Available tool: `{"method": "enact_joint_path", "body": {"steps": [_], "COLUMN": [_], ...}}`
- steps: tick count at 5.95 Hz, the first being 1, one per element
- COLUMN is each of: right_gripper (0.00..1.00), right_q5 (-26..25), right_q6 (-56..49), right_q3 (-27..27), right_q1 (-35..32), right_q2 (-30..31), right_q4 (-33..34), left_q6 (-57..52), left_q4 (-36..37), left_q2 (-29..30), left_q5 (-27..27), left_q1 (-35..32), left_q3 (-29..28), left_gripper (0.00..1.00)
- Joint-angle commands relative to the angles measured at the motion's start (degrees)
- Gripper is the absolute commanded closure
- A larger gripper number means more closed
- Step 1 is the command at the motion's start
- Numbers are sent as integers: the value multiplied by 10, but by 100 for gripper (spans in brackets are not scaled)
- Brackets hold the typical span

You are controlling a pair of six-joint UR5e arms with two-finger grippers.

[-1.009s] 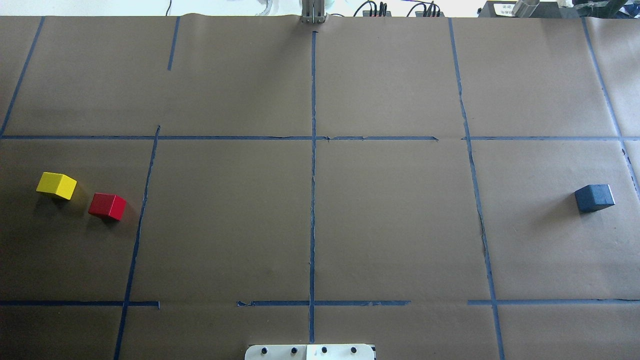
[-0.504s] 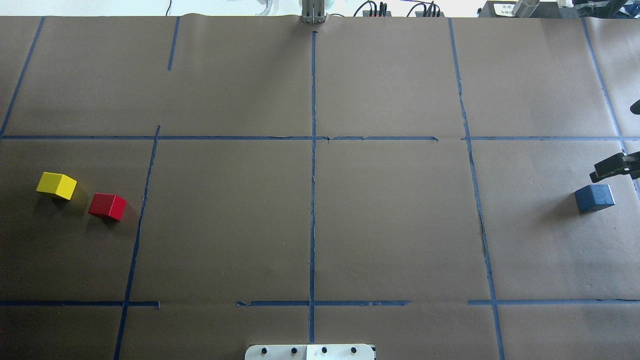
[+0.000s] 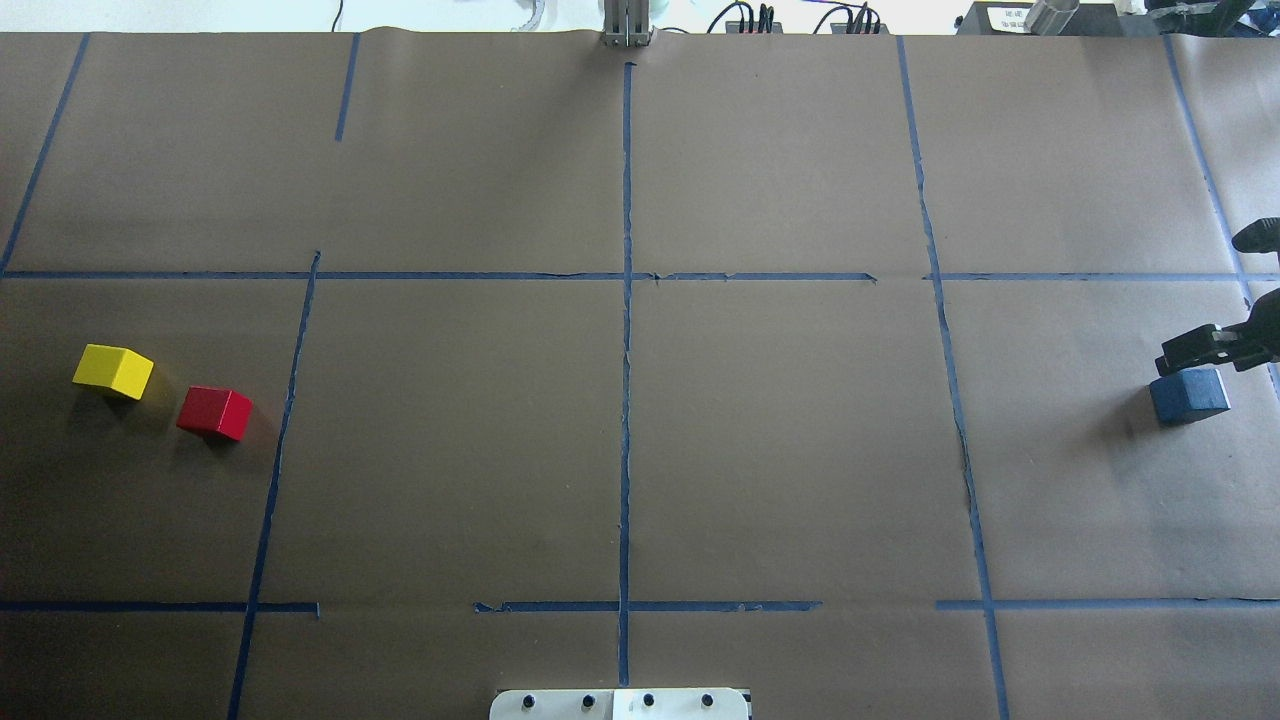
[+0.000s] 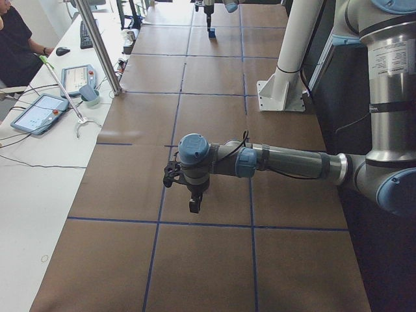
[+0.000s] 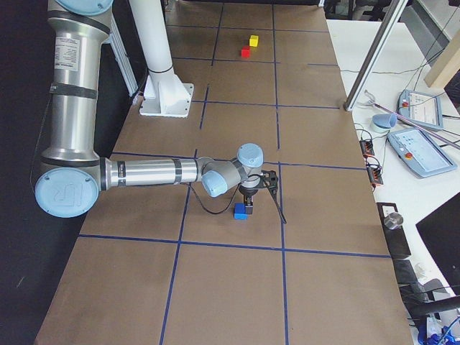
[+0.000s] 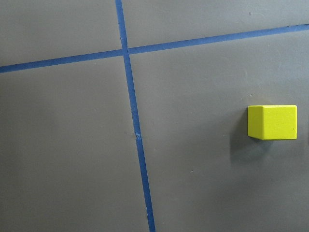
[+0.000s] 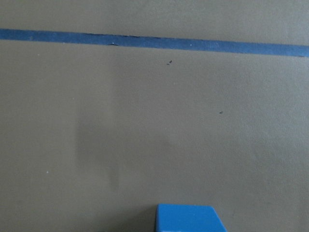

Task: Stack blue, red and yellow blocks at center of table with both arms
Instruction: 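Lower the right gripper onto the blue cube and grasp it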

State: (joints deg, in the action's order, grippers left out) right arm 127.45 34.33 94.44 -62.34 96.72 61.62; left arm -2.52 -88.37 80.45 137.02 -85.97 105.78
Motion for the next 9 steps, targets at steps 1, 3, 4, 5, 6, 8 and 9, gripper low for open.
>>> {"method": "enact_joint_path", "body": {"steps": [1, 3, 4, 5, 6, 8, 9], "right_gripper": [1, 36, 91, 100, 100, 100, 100], "right_q5": [-2, -2, -2, 2, 11, 11, -44], "right_q6": [1, 1, 0, 0, 53, 314, 416], "right_q3": [-13, -26, -33, -24, 20, 43, 25], "right_q1": [10, 20, 23, 23, 50, 181, 238], "right_q2": [1, 5, 5, -1, -39, -230, -340], "right_q4": [-2, -1, -1, 0, 15, 48, 97], "left_q6": [1, 1, 1, 1, 0, -2, -2], "left_q4": [-2, -2, -2, -3, -5, -54, -56], "left_q2": [1, 1, 1, 1, 1, -7, -8], "left_q5": [0, 0, 1, 1, 1, 0, 0], "left_q1": [-1, -1, -1, -1, -1, -1, -1], "left_q3": [3, 5, 6, 6, 7, 0, -1], "left_gripper": [0, 0, 0, 0, 0, 0, 0]}}
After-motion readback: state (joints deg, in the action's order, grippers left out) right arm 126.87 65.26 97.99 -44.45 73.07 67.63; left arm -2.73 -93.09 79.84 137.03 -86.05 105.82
